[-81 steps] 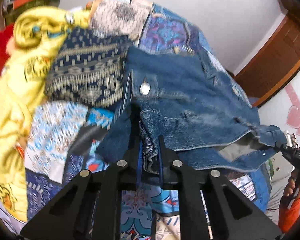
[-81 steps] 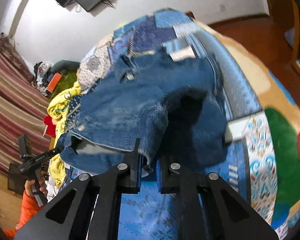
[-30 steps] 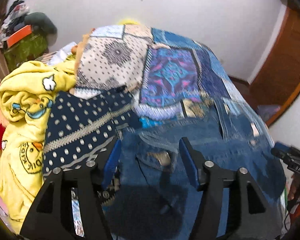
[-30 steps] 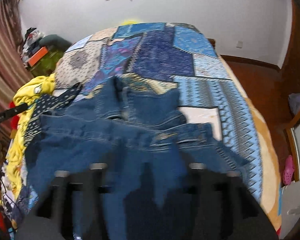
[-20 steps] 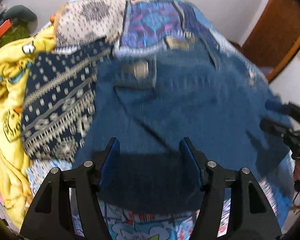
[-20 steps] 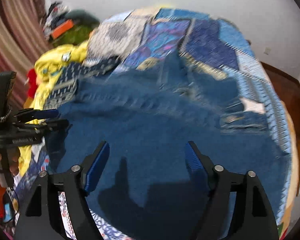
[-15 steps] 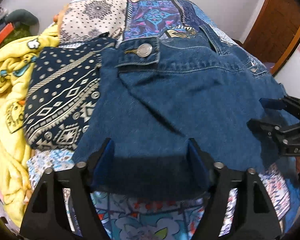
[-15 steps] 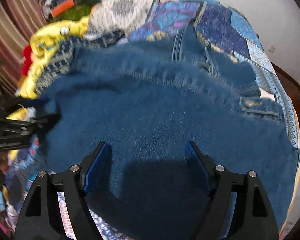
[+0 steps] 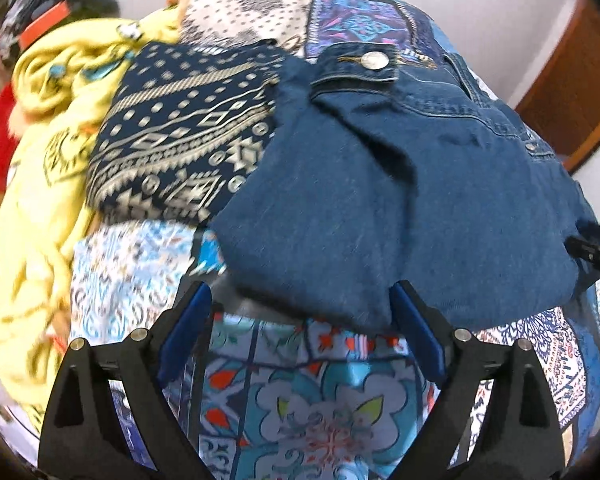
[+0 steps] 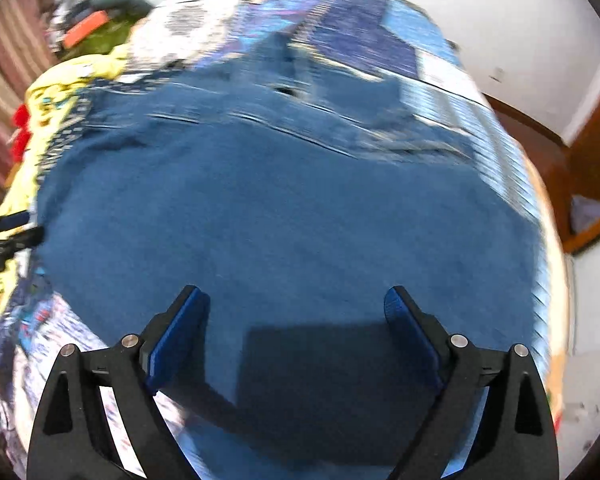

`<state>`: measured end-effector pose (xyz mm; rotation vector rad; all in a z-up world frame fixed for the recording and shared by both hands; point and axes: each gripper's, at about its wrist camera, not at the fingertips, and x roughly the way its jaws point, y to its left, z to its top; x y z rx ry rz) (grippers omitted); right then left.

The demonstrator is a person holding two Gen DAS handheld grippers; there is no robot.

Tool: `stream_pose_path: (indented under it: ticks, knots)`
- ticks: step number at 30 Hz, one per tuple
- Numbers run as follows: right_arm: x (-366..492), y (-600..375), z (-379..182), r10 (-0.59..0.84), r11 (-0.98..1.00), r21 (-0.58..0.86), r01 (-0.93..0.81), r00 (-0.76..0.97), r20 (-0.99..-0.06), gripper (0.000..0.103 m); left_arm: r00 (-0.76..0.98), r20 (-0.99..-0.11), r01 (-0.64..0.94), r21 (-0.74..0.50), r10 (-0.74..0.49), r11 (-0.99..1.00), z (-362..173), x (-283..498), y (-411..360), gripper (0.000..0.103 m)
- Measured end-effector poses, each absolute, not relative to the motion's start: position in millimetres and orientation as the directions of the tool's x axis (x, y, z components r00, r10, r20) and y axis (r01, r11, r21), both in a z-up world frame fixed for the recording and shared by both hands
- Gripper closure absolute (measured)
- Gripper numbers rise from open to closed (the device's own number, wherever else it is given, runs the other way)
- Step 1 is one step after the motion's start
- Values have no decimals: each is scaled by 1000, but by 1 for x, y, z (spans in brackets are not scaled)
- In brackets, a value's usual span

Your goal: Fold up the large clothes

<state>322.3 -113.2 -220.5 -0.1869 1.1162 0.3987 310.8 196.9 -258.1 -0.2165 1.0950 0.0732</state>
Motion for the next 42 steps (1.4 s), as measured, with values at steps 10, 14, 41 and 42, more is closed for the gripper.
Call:
stream_pose_path:
  ticks: [10, 14, 41, 42]
  knots:
    - [291, -187, -206, 129, 971, 18, -237, 464, -877, 12, 409, -913, -280, -129, -3, 951, -263, 275, 213, 12]
    - [286, -212, -219, 160, 979, 86, -186, 430, -888, 12, 428, -903, -295, -181, -40, 938, -257, 256, 213, 12]
    - [290, -176, -189, 229, 967, 134, -215, 516, -826, 12, 620, -609, -307, -768, -495, 561, -299, 305, 217, 12]
    - [291, -170, -191, 238, 964, 139, -225, 509, -828, 12, 624, -607, -307, -770, -493, 559, -300, 308, 218, 12]
